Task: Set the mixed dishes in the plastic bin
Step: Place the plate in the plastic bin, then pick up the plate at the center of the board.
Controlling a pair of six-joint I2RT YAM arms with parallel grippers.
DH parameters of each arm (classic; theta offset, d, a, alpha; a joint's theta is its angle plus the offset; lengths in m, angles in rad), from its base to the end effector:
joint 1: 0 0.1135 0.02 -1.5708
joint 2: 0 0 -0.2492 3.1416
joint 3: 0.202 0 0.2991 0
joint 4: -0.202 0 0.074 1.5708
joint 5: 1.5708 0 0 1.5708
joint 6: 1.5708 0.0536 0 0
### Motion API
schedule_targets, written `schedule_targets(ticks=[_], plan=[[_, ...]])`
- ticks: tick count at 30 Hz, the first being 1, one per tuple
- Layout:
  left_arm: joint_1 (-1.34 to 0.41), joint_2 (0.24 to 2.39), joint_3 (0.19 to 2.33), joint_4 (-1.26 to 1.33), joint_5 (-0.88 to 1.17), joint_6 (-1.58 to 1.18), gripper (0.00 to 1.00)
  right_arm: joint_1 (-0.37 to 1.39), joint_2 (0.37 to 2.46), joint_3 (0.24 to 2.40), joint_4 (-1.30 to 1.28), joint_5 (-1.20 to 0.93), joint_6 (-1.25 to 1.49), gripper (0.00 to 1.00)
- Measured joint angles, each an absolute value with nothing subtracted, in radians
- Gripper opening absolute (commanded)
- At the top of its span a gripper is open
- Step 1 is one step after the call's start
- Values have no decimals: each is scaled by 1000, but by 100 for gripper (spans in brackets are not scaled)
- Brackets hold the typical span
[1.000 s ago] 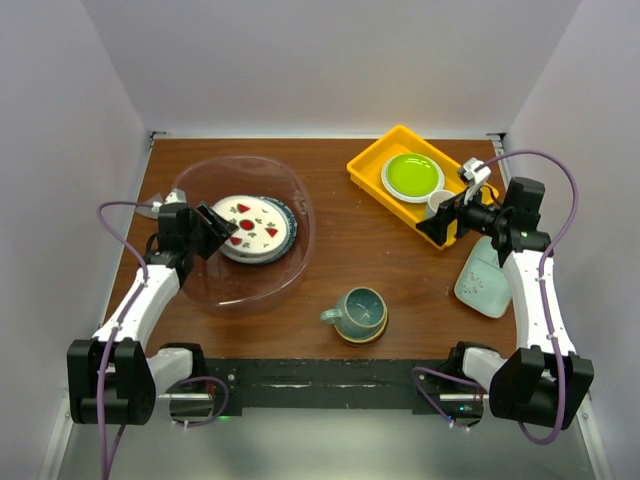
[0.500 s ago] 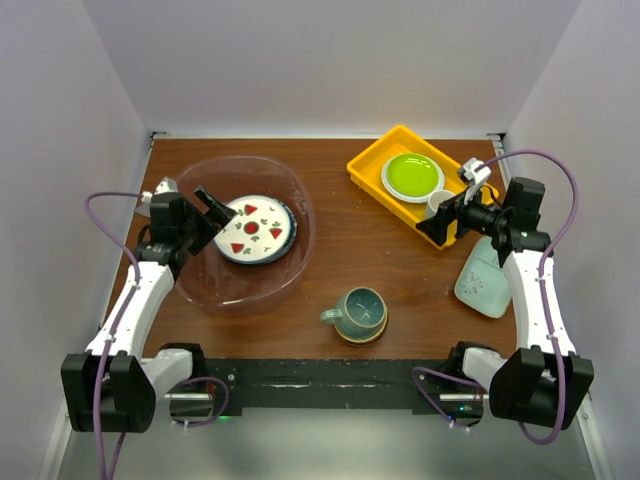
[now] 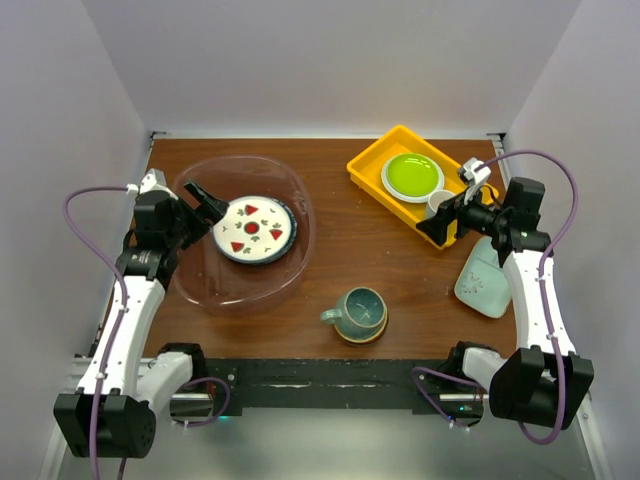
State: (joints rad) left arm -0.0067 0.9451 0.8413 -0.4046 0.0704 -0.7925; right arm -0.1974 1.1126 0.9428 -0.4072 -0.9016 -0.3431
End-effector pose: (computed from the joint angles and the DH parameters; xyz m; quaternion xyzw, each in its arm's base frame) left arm 0.2830 -0.0057 0.2828 -0.3134 0.8028 -0.2249 0.4546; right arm 0.3010 -0.0173 0.2881 -0.2647 0.7740 0.2545 0.5158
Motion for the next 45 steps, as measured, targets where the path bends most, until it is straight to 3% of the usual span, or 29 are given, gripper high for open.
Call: schedule_targets(ticks=[14,32,45], plan=[[-7,874,849,-419,128,-713,100,-197,1113,943,-412,-882,-358,97],[-7,840,768,-201,487,-513,100,-208,1121,943,-444,-875,-376,97],[-7,883,640,-79,610,-425,100,-241,1117,978,-543,-745,-428,98]])
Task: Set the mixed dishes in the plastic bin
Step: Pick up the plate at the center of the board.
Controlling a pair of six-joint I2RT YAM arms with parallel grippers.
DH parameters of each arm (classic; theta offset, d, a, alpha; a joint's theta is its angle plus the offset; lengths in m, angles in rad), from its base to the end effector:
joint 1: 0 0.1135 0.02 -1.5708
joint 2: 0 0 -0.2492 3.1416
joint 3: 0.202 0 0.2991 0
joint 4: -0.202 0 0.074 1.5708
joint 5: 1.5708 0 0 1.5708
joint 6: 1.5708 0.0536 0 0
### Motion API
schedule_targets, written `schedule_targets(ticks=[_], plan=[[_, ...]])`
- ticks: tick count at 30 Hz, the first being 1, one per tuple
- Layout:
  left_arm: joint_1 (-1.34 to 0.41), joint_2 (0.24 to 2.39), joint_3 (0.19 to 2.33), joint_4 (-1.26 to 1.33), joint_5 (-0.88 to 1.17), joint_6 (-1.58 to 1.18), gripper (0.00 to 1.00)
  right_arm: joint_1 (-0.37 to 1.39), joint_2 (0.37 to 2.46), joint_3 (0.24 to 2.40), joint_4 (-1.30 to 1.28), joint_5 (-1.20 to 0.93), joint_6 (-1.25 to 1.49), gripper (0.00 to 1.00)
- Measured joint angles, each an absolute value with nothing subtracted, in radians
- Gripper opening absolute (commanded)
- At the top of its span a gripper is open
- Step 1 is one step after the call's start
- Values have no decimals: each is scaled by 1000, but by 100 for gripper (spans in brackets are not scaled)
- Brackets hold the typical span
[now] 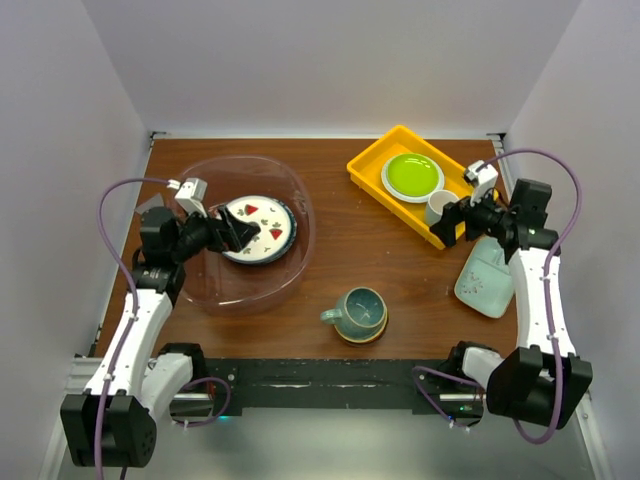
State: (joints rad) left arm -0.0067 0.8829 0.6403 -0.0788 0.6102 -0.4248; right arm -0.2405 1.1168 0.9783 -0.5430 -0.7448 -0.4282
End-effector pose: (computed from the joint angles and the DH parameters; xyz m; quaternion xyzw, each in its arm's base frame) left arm 0.2723 -0.0325 0.2566 0.0113 0.7933 -0.3574 0.4927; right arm 0.2974 -0.0355 0.2850 -0.2346 0.8225 0.1788 0.4863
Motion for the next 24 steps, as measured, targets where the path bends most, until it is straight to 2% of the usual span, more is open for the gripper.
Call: schedule_targets(ticks=[12,24], plan=[[-7,870,593,-14,641,-414,100,-439,1126,1089,-799,-612,-600,98],[-7,843,593,-9,643,-400,100,-678,1245,1084,-855,-566,-705,98]])
